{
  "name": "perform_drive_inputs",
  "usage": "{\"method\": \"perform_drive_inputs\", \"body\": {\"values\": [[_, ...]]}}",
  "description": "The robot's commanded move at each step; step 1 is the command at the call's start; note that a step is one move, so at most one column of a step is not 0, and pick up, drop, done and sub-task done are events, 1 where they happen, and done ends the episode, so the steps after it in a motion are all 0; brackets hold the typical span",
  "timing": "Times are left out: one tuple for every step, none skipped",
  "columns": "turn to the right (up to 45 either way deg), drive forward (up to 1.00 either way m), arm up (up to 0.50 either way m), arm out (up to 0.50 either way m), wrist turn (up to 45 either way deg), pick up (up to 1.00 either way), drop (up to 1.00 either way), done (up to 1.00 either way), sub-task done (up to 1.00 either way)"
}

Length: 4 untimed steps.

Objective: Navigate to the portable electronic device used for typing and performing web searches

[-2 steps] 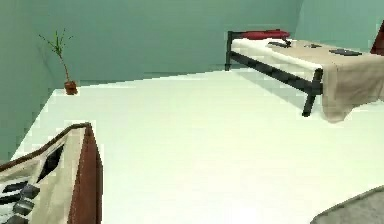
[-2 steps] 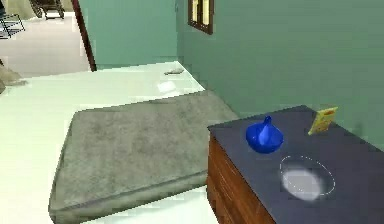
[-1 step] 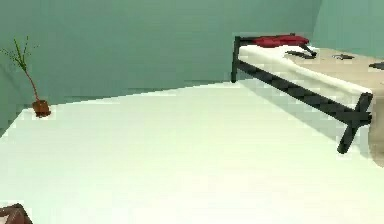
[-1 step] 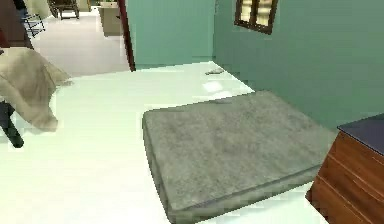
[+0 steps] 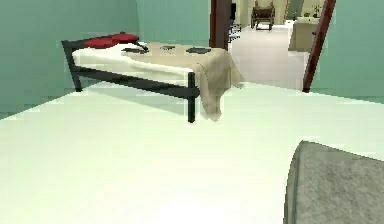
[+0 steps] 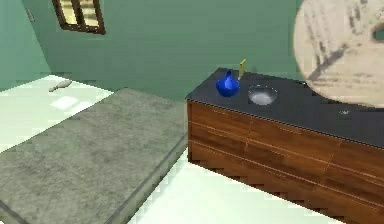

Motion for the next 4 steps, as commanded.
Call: {"method": "perform_drive_inputs", "body": {"values": [[0.0,0.55,0.00,0.00,0.0,0.00,0.00,0.00,0.00],[24.0,0.00,0.00,0.00,0.0,0.00,0.00,0.00,0.00],[0.0,1.00,0.00,0.00,0.0,0.00,0.00,0.00,0.00],[0.0,1.00,0.00,0.00,0.0,0.00,0.00,0.00,0.00]]}}
